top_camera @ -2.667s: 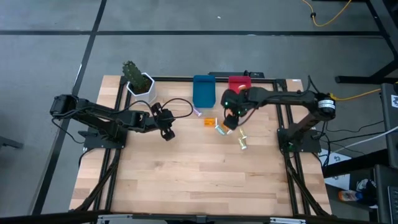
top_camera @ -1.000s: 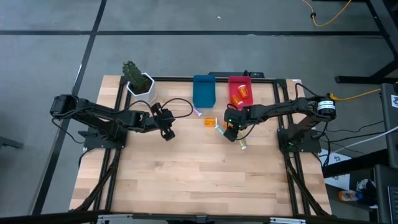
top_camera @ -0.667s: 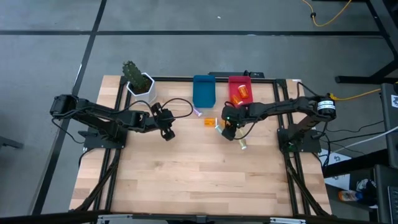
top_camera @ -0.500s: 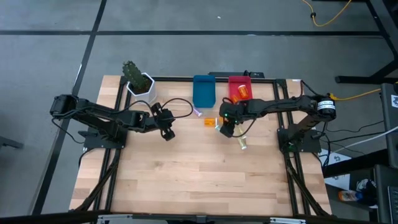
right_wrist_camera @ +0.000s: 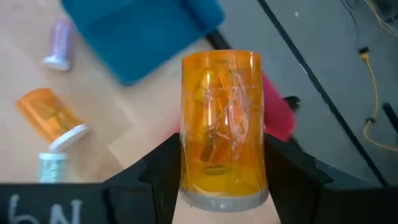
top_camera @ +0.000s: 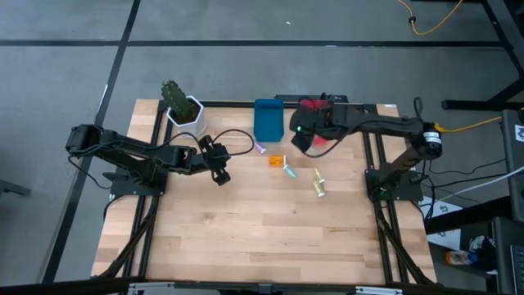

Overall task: Pick and place medicine bottles into bin by pill shape (circle, oval)
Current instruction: Put the large orange pill bottle into the red bin

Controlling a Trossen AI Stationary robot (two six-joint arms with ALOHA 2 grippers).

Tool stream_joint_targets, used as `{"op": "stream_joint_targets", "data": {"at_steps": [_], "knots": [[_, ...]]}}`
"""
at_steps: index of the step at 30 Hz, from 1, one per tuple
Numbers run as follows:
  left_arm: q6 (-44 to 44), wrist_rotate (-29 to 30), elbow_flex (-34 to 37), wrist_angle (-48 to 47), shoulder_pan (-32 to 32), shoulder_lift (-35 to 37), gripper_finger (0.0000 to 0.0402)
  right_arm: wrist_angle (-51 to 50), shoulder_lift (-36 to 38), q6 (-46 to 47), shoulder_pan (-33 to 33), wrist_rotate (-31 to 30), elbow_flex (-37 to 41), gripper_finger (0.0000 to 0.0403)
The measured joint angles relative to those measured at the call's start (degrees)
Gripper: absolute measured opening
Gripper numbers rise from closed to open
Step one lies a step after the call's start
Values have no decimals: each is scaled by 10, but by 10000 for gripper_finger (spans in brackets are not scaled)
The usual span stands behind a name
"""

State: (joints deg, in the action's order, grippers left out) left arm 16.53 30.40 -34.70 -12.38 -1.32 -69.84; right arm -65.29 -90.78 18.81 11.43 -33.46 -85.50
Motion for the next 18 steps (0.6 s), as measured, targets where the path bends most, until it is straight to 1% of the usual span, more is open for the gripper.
{"op": "stream_joint_targets", "data": {"at_steps": [4, 6, 8, 10, 12, 16, 18], "knots": [[0, 0, 0, 0, 0, 0, 35, -53, 0, 0, 35, 12, -45, 199], [0, 0, 0, 0, 0, 0, 35, -66, 1, 0, 63, 42, -58, 199], [0, 0, 0, 0, 0, 0, 35, -69, 1, -12, 96, 85, -59, 199], [5, 0, 0, 0, 0, 0, 35, -67, 0, -24, 131, 130, -56, 199], [9, 0, 0, 0, 0, 0, 35, -56, 0, -32, 162, 157, -48, 199], [9, 0, 0, 0, 0, 0, 35, -32, -1, -57, 205, 167, -16, 199], [9, 0, 0, 0, 0, 0, 35, -20, -2, -70, 223, 182, 6, 199]]}}
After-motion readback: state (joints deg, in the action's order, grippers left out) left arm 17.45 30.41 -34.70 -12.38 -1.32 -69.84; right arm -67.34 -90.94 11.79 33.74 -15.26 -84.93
